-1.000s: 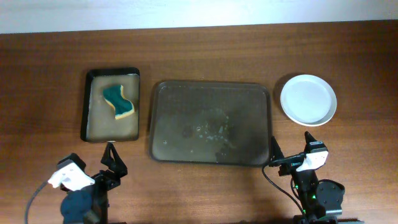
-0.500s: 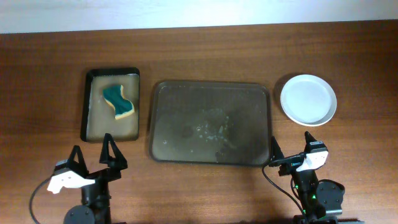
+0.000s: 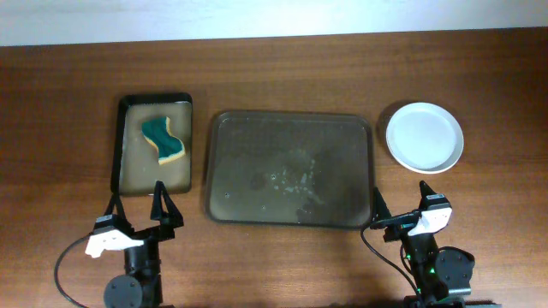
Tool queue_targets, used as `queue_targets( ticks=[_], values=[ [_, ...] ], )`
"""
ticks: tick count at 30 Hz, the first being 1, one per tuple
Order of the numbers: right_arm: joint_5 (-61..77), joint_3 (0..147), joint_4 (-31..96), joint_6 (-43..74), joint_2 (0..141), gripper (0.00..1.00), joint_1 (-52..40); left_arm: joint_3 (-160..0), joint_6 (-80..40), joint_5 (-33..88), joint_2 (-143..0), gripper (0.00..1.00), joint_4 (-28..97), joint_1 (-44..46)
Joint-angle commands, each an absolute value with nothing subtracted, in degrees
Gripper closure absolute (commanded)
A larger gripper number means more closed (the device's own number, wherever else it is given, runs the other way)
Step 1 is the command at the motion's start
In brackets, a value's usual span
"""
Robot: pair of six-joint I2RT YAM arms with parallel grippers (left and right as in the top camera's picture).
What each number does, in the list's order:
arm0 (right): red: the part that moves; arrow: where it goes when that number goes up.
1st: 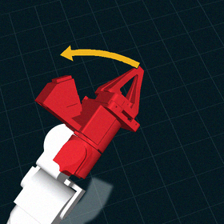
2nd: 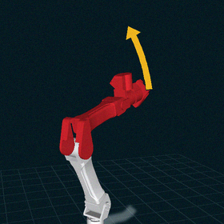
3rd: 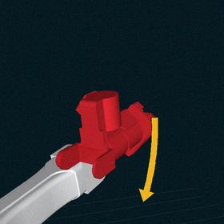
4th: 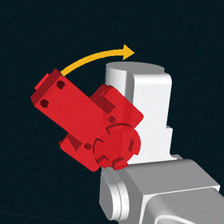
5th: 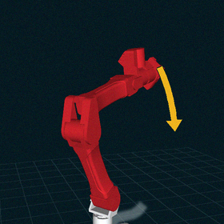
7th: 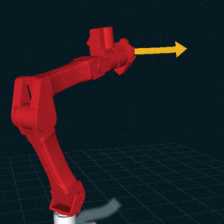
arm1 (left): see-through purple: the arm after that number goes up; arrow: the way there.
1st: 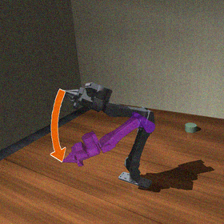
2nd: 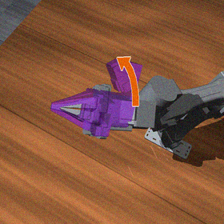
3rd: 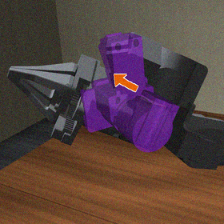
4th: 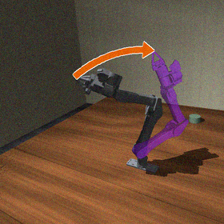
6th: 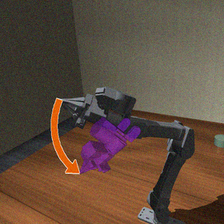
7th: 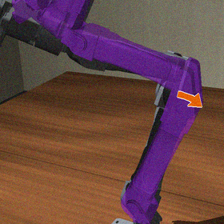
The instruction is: Clean dirty plates on tray and stack at the side
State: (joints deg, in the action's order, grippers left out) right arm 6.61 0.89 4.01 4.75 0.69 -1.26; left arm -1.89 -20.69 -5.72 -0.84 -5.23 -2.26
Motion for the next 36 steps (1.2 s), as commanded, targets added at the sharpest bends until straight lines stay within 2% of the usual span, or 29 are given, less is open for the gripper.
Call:
queue_targets(
  ticks=[1, 7, 11, 13, 30, 36],
  values=[
    [5.9, 0.3, 4.0, 5.4, 0.3, 0.02, -1.0, -0.5, -13.5, -4.7, -0.3, 0.01, -6.2, -2.1],
    [5.9, 0.3, 4.0, 5.4, 0.3, 0.02, -1.0, -0.5, -0.5, -4.6, -0.3, 0.0, -5.1, -2.1],
    [5.9, 0.3, 4.0, 5.4, 0.3, 0.02, -1.0, -0.5, 3.9, -5.1, -0.3, 0.01, 0.5, -2.1],
    [5.9, 0.3, 4.0, 5.4, 0.3, 0.02, -1.0, -0.5, 4.0, -5.3, -0.3, 0.01, 4.7, -2.1],
    [5.9, 0.3, 4.0, 5.4, 0.3, 0.02, -1.0, -0.5, 3.9, -4.5, -0.3, 0.01, 4.4, -2.1],
    [5.9, 0.3, 4.0, 5.4, 0.3, 0.02, -1.0, -0.5, -3.2, -6.4, -0.3, 0.01, 4.2, -2.1]
  ],
)
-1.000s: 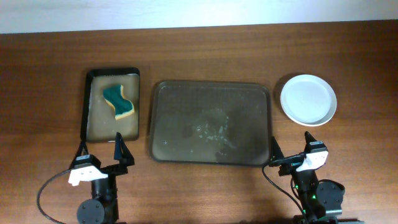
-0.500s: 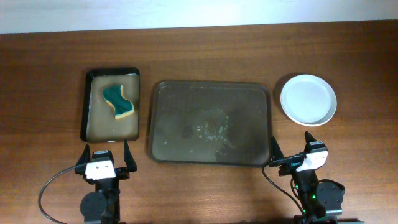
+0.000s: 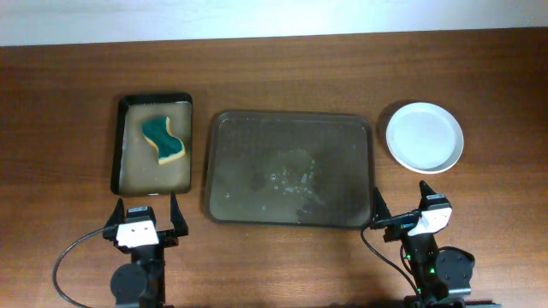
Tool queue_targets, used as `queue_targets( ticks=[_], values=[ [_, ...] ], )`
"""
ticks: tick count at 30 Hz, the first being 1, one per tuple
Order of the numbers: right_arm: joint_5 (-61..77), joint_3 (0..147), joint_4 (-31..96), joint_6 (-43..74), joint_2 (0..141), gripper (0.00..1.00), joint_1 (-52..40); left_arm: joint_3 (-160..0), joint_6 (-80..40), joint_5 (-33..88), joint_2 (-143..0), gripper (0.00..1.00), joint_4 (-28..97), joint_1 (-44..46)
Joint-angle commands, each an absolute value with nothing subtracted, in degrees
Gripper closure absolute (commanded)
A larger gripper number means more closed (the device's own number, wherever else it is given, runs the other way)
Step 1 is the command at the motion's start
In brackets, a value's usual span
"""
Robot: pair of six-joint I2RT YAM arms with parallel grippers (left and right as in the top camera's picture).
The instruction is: Clean dirty plates on tray and stack at the side
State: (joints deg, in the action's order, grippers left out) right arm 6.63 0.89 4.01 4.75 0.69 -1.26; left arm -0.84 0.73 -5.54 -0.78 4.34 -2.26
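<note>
In the overhead view a white plate [image 3: 425, 137] lies on the table to the right of the large dark tray [image 3: 291, 115], whose floor carries wet specks and crumbs. A green and yellow sponge [image 3: 163, 141] rests in the small black tray [image 3: 154, 98] on the left. Near the front edge, below the small tray, my left gripper [image 3: 144, 212] is open and holds nothing. At the large tray's front right corner, below the plate, my right gripper [image 3: 401, 200] is open and also holds nothing.
The small tray holds shallow murky water around the sponge. Brown wooden table [image 3: 274, 68] stretches behind both trays to a pale wall. Cables loop from both arm bases at the front edge.
My left wrist has turned to face straight ahead, and its fingers now stand spread evenly below the small tray. The right arm, plate, sponge and trays have not moved.
</note>
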Motion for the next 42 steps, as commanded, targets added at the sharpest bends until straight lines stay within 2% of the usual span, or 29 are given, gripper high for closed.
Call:
queue_targets(
  ticks=[1, 42],
  values=[
    [5.9, 0.3, 4.0, 5.4, 0.3, 0.02, -1.0, -0.5, -3.2, -6.4, -0.3, 0.0, 4.2, -2.1],
    [5.9, 0.3, 4.0, 5.4, 0.3, 0.02, -1.0, -0.5, -1.5, -6.2, -0.3, 0.01, 4.2, -2.1]
  ],
)
